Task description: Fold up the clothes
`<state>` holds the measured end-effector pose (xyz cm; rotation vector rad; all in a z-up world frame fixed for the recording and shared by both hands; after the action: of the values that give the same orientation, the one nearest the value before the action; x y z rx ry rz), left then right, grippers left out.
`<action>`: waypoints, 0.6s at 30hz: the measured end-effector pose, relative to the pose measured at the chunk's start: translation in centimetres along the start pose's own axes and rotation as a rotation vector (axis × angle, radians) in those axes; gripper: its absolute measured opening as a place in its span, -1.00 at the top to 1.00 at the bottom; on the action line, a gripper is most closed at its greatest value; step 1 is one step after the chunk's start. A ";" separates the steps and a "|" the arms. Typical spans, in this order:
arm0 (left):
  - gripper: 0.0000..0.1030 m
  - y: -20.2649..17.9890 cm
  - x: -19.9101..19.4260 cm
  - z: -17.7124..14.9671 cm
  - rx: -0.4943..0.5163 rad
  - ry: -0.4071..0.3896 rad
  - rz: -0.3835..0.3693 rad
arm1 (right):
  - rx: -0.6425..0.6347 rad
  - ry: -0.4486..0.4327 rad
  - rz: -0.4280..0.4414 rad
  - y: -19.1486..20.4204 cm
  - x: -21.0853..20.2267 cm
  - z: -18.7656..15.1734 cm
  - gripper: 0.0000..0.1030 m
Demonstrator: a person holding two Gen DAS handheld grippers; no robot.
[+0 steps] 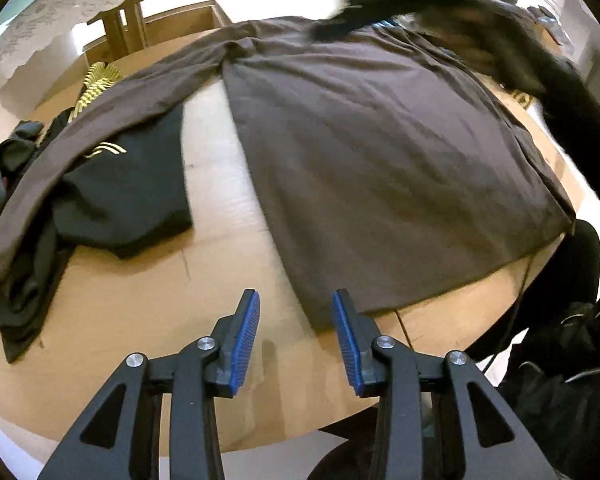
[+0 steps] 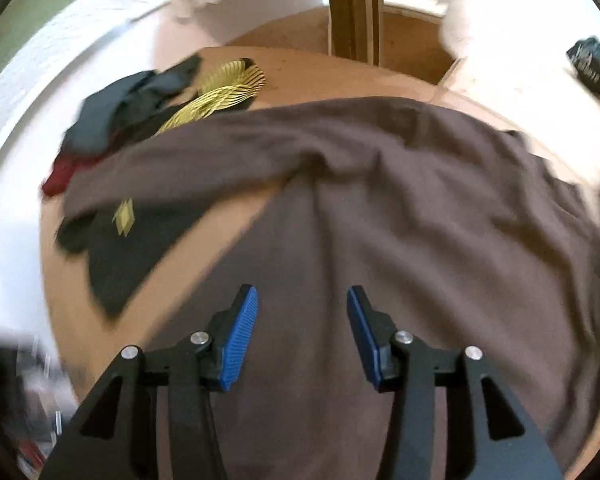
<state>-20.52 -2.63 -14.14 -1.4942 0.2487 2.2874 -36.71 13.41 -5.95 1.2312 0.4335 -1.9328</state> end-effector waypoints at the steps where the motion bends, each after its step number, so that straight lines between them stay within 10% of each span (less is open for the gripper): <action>1: 0.30 -0.2 0.1 0.1 0.010 0.001 0.000 | 0.002 -0.017 -0.020 -0.6 -2.3 -2.4 0.10; 10: 0.23 -1.4 0.7 1.6 0.067 -0.007 0.047 | 0.370 0.039 -0.379 -13.3 -15.3 -21.9 -0.09; 18: 0.23 -4.1 2.2 6.2 0.153 -0.012 0.104 | 0.399 0.211 -0.309 -14.4 -9.9 -26.4 -0.09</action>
<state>-24.79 3.77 -13.25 -1.4210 0.4976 2.2986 -29.66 43.76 -11.49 1.7190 0.3718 -2.2316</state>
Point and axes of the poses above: each gripper's, at about its wrist camera, not at the fingertips, and x roughly the way its jaws point, y to its left, z to its top, the point moved 1 cm from there along x, roughly the way its jaws point, and after that the axes turned 2 degrees about y, right-handed, at the moved point
